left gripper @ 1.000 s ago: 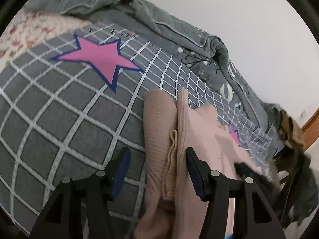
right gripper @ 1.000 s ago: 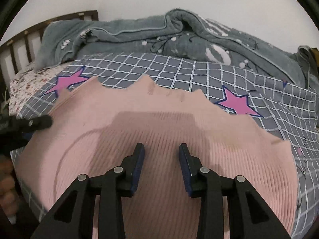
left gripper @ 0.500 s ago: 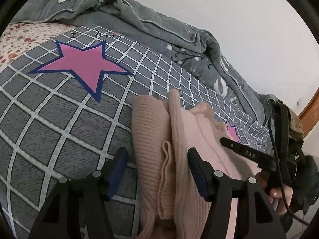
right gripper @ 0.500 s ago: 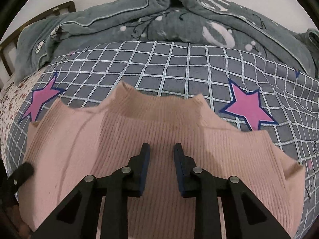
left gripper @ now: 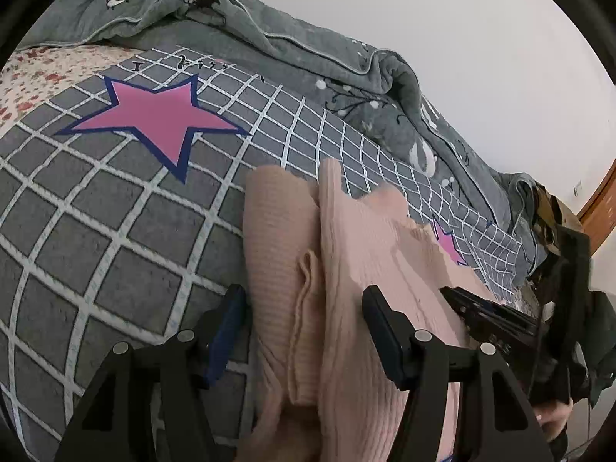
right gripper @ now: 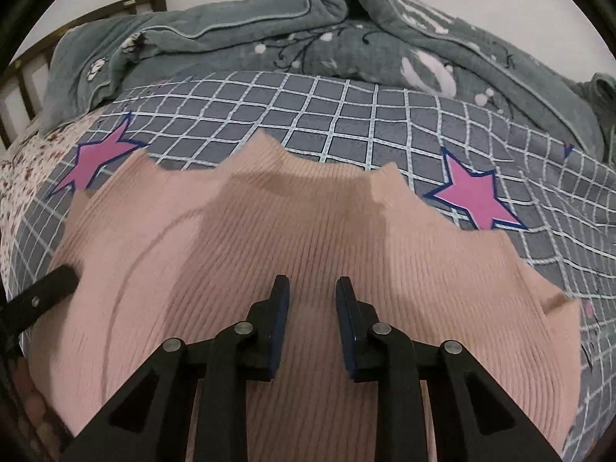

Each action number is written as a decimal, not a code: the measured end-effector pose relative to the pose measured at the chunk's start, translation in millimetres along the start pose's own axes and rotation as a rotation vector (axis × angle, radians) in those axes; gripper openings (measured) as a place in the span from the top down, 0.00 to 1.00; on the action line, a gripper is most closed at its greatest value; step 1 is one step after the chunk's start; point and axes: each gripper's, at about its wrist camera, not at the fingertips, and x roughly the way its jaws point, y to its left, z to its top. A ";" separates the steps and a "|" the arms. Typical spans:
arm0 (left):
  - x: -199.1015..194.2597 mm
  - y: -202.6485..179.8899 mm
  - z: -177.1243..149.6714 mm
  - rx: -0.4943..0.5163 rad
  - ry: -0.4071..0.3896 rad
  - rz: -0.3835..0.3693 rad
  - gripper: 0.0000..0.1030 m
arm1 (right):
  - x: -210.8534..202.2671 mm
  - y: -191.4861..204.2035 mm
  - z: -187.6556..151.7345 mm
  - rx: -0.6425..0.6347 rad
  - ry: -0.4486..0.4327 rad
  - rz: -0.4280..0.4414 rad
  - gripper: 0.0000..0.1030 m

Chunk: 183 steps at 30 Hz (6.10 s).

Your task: Fold small clothes

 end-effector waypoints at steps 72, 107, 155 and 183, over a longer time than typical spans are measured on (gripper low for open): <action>-29.0 -231.8 -9.4 0.084 0.027 -0.033 0.81 | -175.5 -221.9 -149.0 0.317 -0.559 0.221 0.74; -35.0 -153.4 -81.4 0.187 0.046 -0.060 0.42 | -110.0 -153.3 -135.3 0.425 -0.368 0.486 0.67; -8.7 -123.5 -48.1 0.271 0.027 0.002 0.44 | -66.4 -189.0 -87.2 0.468 -0.210 0.384 0.52; 45.3 -148.2 -6.3 0.297 0.086 -0.213 0.41 | -45.1 -237.3 -128.6 0.619 -0.185 0.418 0.40</action>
